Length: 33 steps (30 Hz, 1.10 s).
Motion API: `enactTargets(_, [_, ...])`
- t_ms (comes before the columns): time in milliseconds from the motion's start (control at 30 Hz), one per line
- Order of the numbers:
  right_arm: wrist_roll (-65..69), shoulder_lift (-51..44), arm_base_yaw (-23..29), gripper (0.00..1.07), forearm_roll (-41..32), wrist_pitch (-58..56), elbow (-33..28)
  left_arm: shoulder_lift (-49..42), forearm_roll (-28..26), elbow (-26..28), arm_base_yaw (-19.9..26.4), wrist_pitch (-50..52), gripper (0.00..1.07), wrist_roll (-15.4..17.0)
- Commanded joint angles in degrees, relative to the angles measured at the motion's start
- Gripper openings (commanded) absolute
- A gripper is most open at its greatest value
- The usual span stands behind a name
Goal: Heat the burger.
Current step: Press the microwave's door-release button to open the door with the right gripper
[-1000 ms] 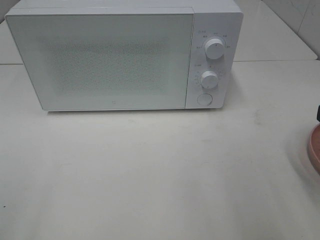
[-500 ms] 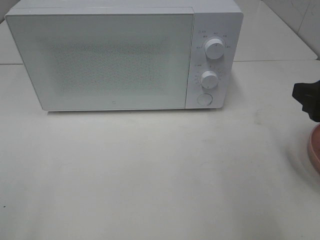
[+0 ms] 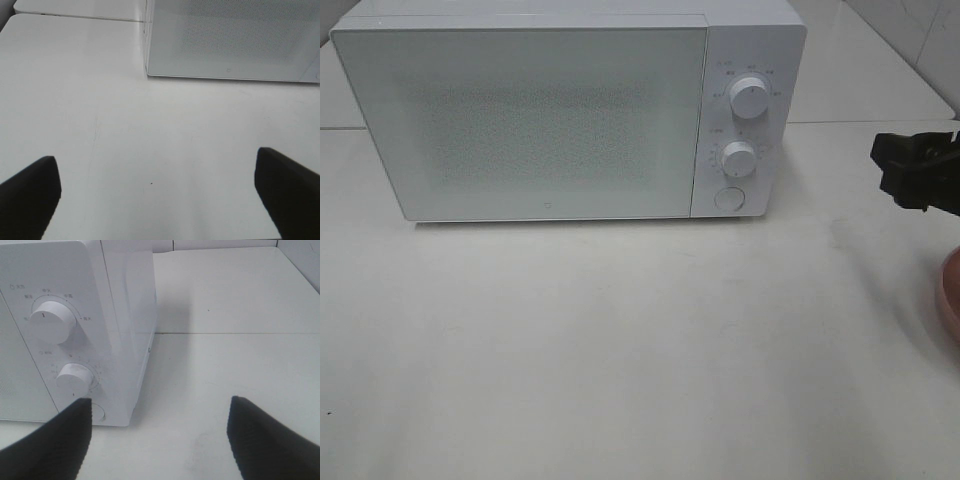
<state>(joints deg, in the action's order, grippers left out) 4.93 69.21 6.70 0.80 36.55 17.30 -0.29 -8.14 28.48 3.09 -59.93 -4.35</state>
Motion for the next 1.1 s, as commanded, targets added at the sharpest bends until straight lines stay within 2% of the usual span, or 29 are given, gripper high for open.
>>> enactTargets(33, [0.4,5.04,-0.29,0.74,-0.06,7.62,0.11,-1.26,-0.11,-0.17,0.11,0.57,0.98,0.0])
enactTargets(133, [0.4,8.25,0.29,0.74,-0.23,12.03,0.11,-1.26,-0.11,-0.17,0.11,0.57,0.98,0.0])
enactTargets(233, [-1.49,11.46,3.32,0.74,-4.35,16.73,0.11,-1.26,-0.17,-0.17,0.11,0.57,0.98,0.0])
enactTargets(267, [-4.18,13.81,6.13,0.74,-7.79,19.65,0.11,-1.26,-0.17,-0.17,0.11,0.57,0.98,0.0])
enactTargets(333, [-6.07,14.95,7.79,0.74,-9.85,21.08,0.11,-1.26,-0.17,-0.17,0.11,0.57,0.98,0.0])
enactTargets(367, [-9.34,17.02,11.0,0.74,-14.32,23.89,0.11,-1.26,-0.17,-0.17,0.11,0.57,0.98,0.0])
enactTargets(400, [-9.34,17.02,11.0,0.74,-14.32,23.89,0.11,-1.26,-0.17,-0.17,0.11,0.57,0.98,0.0])
enactTargets(467, [-11.92,20.05,15.76,0.74,-20.91,27.1,0.11,-1.26,-0.17,-0.17,0.11,0.57,0.98,0.0])
enactTargets(500, [-11.92,20.05,15.76,0.74,-20.91,27.1,0.11,-1.26,-0.17,-0.17,0.11,0.57,0.98,0.0])
enactTargets(567, [-12.03,22.52,20.57,0.74,-26.24,28.88,0.11,-1.26,-0.17,-0.17,0.11,0.57,0.98,0.0])
enactTargets(700, [-12.03,24.87,24.58,0.74,-30.71,31.05,0.11,-1.26,-0.17,-0.17,0.11,0.57,0.98,0.0])
enactTargets(767, [-12.09,26.87,28.65,0.74,-34.15,34.15,0.11,-1.26,-0.17,-0.17,0.11,0.57,0.98,0.0])
enactTargets(933, [-12.09,29.34,32.83,0.74,-38.16,37.41,0.17,-1.26,-0.17,-0.17,0.11,0.57,0.98,0.0])
enactTargets(1100, [-12.26,30.37,36.84,0.74,-45.09,38.22,0.23,-1.26,-0.17,-0.17,0.11,0.57,0.98,0.0])
